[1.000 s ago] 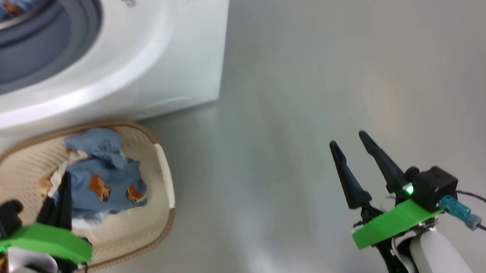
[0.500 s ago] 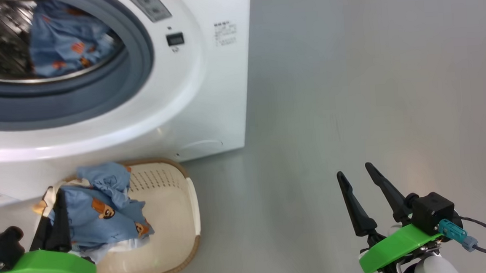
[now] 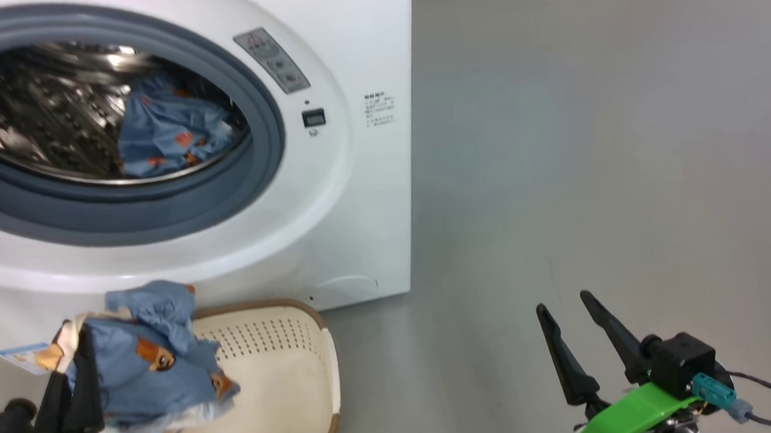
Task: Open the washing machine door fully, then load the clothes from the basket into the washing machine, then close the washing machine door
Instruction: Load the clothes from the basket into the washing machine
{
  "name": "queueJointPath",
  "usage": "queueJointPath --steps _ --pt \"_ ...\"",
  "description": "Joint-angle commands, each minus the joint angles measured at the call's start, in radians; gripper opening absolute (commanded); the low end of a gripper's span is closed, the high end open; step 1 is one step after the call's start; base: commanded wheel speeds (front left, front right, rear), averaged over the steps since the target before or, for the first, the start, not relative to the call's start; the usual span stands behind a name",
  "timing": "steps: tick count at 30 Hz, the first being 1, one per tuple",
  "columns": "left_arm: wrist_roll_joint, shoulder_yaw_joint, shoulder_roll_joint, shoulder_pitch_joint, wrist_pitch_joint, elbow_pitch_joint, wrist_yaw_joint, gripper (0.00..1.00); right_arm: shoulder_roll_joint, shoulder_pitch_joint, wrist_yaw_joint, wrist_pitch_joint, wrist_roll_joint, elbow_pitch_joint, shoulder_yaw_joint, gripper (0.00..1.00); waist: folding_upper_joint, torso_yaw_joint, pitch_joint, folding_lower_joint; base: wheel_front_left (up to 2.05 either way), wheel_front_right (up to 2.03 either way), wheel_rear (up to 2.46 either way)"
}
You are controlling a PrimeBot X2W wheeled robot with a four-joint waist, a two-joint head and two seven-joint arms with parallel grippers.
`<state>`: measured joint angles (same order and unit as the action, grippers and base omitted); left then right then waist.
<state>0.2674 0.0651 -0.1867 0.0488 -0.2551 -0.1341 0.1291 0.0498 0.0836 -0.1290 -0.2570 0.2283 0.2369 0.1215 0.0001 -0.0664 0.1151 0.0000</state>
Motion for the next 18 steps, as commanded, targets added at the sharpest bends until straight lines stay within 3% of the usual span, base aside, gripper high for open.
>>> queueJointPath --steps 1,11,18 --pt "-0.015 0.042 -0.016 0.008 -0.007 0.037 0.001 0.00 0.000 -0.004 -0.002 -0.005 -0.013 -0.019 0.025 1.00 -0.0001 0.005 -0.033 0.0000 0.00 0.00 0.00" --pt "-0.122 0.056 -0.015 -0.084 -0.007 0.116 -0.025 0.00 0.000 -0.039 -0.002 -0.005 -0.009 -0.020 0.022 1.00 -0.0001 0.012 -0.093 0.0000 0.00 0.00 0.00" --pt "-0.131 0.071 0.015 -0.153 -0.007 0.130 -0.045 0.00 0.000 -0.048 -0.002 -0.005 -0.017 -0.023 0.026 1.00 -0.0001 0.015 -0.107 0.0000 0.00 0.00 0.00"
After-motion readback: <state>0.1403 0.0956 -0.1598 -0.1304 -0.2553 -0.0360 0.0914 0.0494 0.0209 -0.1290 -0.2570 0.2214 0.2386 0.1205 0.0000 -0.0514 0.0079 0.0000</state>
